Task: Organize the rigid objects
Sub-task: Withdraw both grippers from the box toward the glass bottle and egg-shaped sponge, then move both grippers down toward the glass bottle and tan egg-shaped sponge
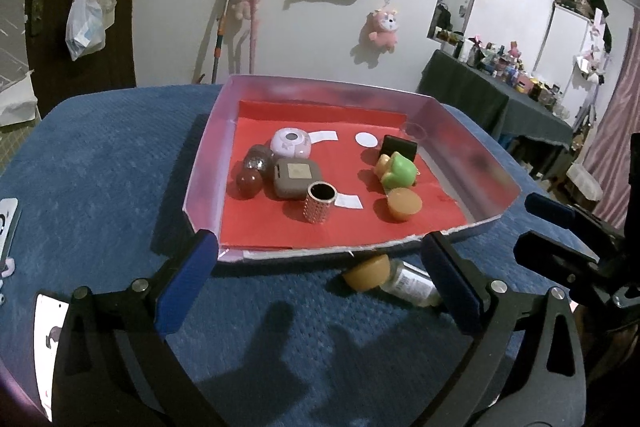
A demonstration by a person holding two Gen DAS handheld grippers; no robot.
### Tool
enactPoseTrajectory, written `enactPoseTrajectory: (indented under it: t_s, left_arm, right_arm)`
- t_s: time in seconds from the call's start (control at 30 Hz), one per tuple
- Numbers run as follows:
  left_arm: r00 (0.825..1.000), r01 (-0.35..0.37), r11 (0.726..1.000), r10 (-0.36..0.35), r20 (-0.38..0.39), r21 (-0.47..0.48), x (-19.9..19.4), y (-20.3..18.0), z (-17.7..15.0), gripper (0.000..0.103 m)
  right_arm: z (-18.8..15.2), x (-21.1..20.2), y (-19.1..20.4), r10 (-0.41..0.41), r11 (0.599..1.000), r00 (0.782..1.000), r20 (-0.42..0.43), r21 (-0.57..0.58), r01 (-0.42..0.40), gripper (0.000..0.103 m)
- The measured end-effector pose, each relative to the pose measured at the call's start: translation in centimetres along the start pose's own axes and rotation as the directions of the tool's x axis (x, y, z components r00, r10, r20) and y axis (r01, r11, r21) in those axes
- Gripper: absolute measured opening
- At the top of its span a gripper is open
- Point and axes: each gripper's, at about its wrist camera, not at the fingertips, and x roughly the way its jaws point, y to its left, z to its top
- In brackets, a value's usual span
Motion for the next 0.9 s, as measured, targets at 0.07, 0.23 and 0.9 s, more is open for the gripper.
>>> enactPoseTrajectory:
  t_s: [0.07,0.23,0.9]
  left_arm:
    - [1.0,0.001,1.0,-0.001,-0.002,0.003,-0.2,-0.2,-0.3,0.103]
    - [1.0,0.005,1.0,-0.005,-0.007,0.001,-0.8,-0.4,-1.0,0.103]
    - [0.997,0.028,1.0,-0.027,-0.066,0.0,-1.4,-1.3,-4.3,0.103]
  right_arm:
    - [-0.3,-0.4,0.2,-0.002,1.0,1.0,0.007,0.001,0.002,0.103]
    - [-1.0,-1.0,0.5,-0.01,1.0,1.0,0.015,0.008,0.01,0.103]
    - [-4.0,-2.3,1.3,-0.031,0.999,0.999,-0.02,0.012,0.032,0.103]
